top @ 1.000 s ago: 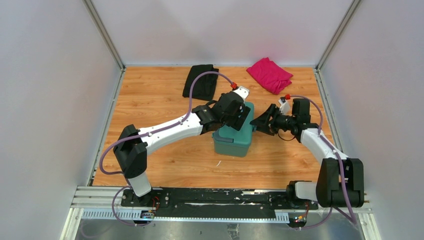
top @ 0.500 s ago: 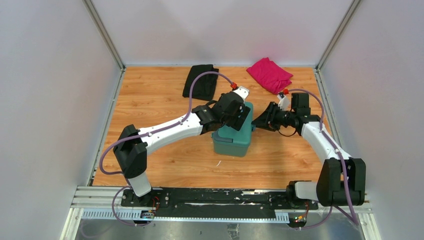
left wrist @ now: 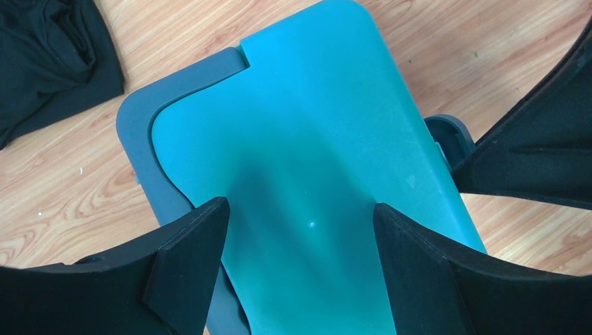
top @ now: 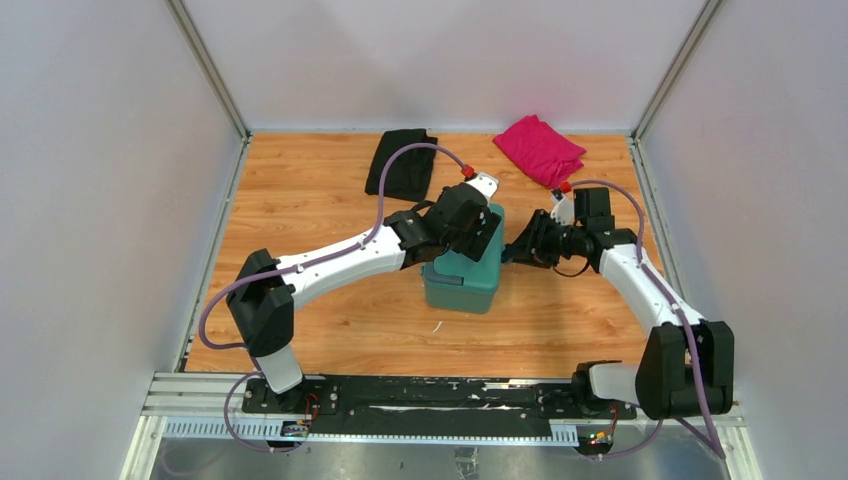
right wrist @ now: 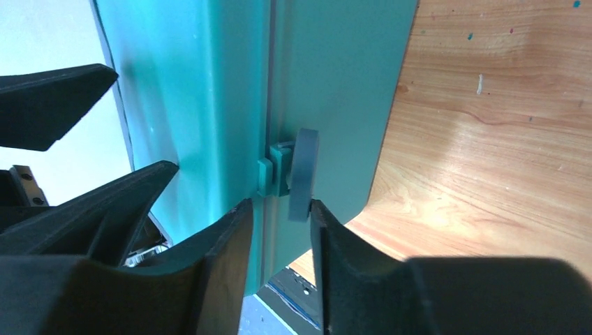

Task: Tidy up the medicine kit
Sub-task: Close the lid of the medicine box.

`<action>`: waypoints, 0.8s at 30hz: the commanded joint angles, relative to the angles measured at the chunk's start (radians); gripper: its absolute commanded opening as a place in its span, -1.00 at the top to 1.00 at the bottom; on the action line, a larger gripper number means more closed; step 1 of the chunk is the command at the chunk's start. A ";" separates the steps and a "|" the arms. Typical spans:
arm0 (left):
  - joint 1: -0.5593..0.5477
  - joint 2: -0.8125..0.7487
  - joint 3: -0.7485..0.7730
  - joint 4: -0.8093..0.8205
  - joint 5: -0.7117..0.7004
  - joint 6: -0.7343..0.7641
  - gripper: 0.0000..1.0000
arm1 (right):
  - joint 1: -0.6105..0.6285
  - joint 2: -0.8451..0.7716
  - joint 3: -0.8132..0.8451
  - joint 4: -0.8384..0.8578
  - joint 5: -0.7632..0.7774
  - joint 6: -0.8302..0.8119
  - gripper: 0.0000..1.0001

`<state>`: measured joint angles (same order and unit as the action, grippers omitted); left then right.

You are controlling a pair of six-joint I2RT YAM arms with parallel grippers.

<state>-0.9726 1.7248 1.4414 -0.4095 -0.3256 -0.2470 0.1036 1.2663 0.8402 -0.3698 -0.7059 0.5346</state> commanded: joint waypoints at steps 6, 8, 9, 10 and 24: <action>-0.012 -0.005 -0.043 -0.107 0.004 0.006 -0.61 | 0.021 -0.096 -0.040 0.022 0.043 0.083 -0.04; -0.012 -0.021 -0.039 -0.106 0.006 0.005 -0.61 | 0.021 -0.104 -0.053 0.047 0.035 0.102 -0.14; -0.012 -0.027 -0.036 -0.106 0.007 0.005 -0.61 | 0.021 -0.106 -0.060 0.059 0.026 0.108 -0.20; -0.012 -0.034 -0.032 -0.105 0.008 0.005 -0.61 | 0.020 -0.105 -0.067 0.085 0.005 0.117 -0.26; -0.011 -0.159 -0.094 -0.097 -0.090 -0.006 -0.63 | 0.020 -0.060 -0.114 0.232 -0.120 0.183 -0.50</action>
<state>-0.9730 1.6184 1.3949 -0.5030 -0.3534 -0.2466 0.1101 1.1946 0.7338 -0.1707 -0.7815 0.6975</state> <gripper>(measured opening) 0.811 0.760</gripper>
